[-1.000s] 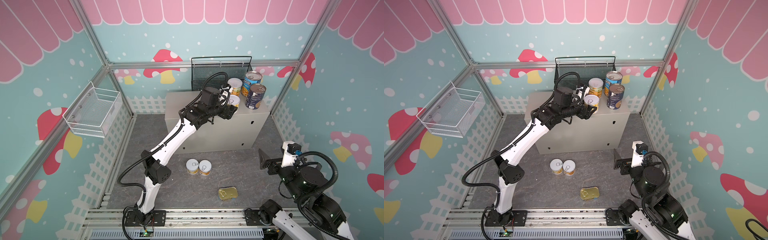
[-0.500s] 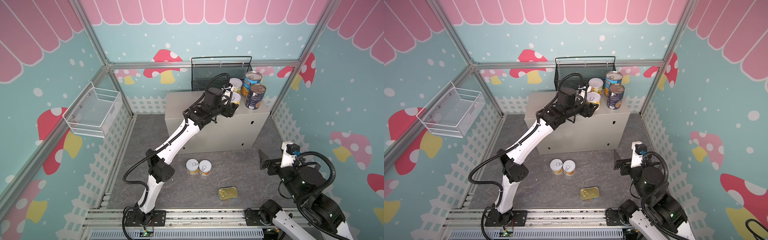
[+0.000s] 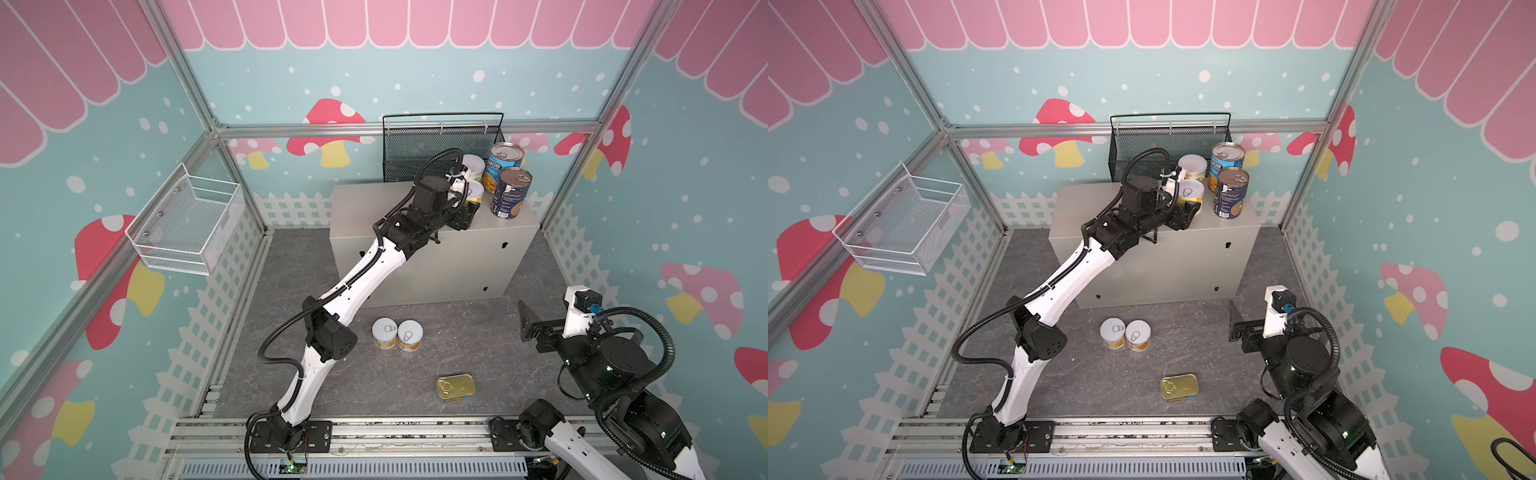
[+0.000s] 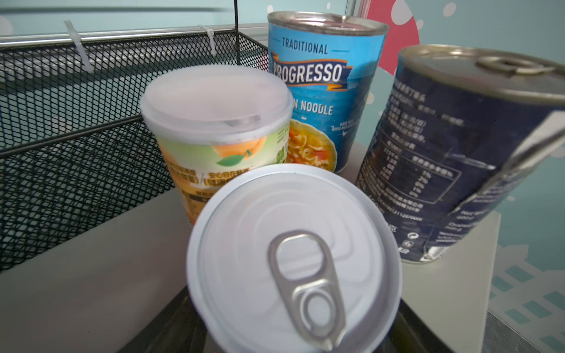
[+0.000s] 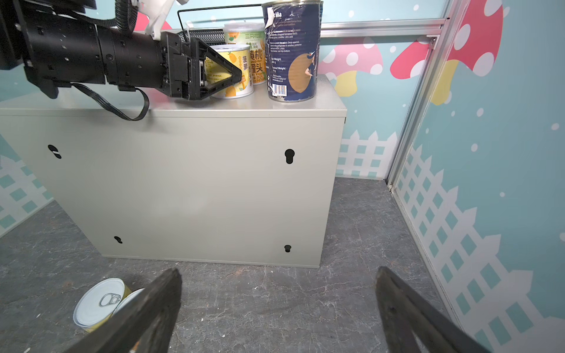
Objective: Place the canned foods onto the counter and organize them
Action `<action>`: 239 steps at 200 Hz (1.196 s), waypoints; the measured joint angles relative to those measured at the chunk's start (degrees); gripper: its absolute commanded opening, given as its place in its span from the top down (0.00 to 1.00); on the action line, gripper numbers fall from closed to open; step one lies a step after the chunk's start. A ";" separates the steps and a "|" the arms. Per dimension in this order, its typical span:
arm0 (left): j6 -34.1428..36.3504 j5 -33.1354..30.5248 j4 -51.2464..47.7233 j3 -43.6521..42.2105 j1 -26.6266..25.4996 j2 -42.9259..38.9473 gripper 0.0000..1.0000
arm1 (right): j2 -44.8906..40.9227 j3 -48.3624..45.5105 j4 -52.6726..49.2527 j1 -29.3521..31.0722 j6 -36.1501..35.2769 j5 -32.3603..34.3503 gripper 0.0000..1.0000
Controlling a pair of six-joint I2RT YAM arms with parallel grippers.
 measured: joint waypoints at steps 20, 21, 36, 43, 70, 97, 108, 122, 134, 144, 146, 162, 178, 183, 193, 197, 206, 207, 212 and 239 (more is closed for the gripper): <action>0.04 -0.33 0.35 0.26 0.00 0.33 0.25 | -0.07 -0.22 0.00 0.00 0.00 0.02 0.00; 0.04 -0.33 0.35 0.26 -0.02 0.33 0.25 | -0.07 -0.24 0.00 0.00 0.00 0.02 0.00; 0.04 -0.39 0.39 0.35 -0.02 0.42 0.25 | -0.07 -0.31 0.00 0.00 0.00 0.00 0.00; 0.04 -0.39 0.37 0.35 -0.02 0.42 0.25 | -0.07 -0.33 0.00 0.00 0.00 0.02 0.00; 0.04 -0.33 0.37 0.35 -0.02 0.42 0.25 | -0.07 -0.37 0.00 0.00 0.00 0.02 0.01; 0.39 -0.37 0.96 -0.20 -0.17 0.39 0.25 | -0.20 -0.37 0.00 0.00 0.02 0.00 0.01; 0.70 -0.48 1.70 -0.70 -0.35 0.37 0.25 | -0.44 -0.39 0.00 0.00 0.02 0.02 0.01; 1.07 -0.55 2.56 -1.46 -0.61 0.17 0.25 | -0.68 -0.44 0.00 0.00 0.02 0.02 0.00; 1.18 -0.52 2.89 -1.90 -0.76 0.00 0.25 | -0.79 -0.46 -0.02 0.00 0.02 0.02 0.00; 1.33 -0.52 3.04 -2.25 -0.90 -0.15 0.25 | -0.81 -0.48 -0.02 0.00 0.04 0.02 0.00; 1.33 -0.52 3.04 -2.27 -0.90 -0.17 0.25 | -0.81 -0.48 -0.02 0.00 0.04 0.02 0.01; 1.53 -0.52 3.28 -2.95 -1.03 -0.46 0.26 | -0.87 -0.48 -0.02 0.00 0.07 0.02 0.00; 1.53 -0.52 3.32 -3.76 -1.14 -0.79 0.26 | -0.92 -0.48 -0.04 0.00 0.07 0.02 0.00; 1.53 -0.55 3.37 -3.98 -1.16 -0.92 0.26 | -0.94 -0.48 -0.02 0.00 0.07 0.02 0.00; 1.53 -0.52 3.39 -4.35 -1.20 -1.16 0.26 | -0.96 -0.48 -0.04 0.00 0.07 0.02 0.01; 1.53 -0.52 3.39 -4.50 -1.25 -1.29 0.26 | -0.96 -0.48 -0.04 0.00 0.09 0.02 0.00; 1.53 -0.55 3.39 -4.83 -1.29 -1.53 0.26 | -0.96 -0.48 -0.04 0.00 0.09 0.02 0.00; 1.53 -0.52 3.41 -4.90 -1.31 -1.55 0.26 | -0.96 -0.50 -0.04 0.00 0.09 0.02 0.00; 1.53 -0.55 3.52 -5.20 -1.36 -1.77 0.26 | -0.98 -0.52 -0.04 0.00 0.11 0.02 0.01; 1.53 -0.55 3.87 -6.29 -1.55 -2.40 0.28 | -1.25 -0.79 -0.09 0.00 0.11 0.02 0.01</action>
